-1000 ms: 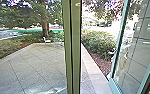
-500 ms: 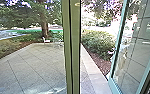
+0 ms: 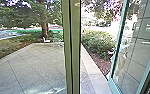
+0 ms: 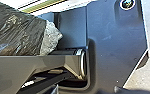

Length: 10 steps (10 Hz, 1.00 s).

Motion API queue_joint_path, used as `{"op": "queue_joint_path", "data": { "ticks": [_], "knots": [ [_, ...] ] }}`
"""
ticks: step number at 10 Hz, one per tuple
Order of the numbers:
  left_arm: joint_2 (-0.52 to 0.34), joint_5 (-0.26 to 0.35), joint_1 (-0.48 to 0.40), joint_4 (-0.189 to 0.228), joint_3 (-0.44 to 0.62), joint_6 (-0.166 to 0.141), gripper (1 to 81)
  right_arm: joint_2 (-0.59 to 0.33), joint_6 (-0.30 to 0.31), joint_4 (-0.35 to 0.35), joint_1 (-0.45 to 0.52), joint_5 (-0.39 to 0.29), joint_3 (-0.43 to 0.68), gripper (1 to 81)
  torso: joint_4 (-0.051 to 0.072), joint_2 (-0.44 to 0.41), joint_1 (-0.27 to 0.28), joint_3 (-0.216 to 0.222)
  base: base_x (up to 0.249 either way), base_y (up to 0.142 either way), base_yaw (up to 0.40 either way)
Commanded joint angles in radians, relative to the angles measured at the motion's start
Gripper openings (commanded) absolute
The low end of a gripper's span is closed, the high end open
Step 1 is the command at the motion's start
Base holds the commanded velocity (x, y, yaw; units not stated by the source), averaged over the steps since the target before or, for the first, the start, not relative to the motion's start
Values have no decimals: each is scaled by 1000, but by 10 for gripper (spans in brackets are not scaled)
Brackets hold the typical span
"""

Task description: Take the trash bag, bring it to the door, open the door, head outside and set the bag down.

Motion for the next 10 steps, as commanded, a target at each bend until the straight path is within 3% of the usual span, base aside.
{"op": "queue_joint_path", "data": {
  "ticks": [1, 4, 10],
  "knots": [
    [1, 47, -55, 7, -1, 11, 10, 12, -2, -9, 40, -56, 4, 811, 0, 0, 0, 0, 0, 0, 0],
    [1, 47, -57, 9, -1, 11, 10, 17, -2, -9, 40, -56, 2, 811, 0, 0, 0, 0, 0, -54, 0],
    [0, 45, -57, 9, -1, 11, 10, 23, 0, -7, 28, -52, -25, 811, 0, 0, 0, 0, 0, -104, 0]
  ]
}}
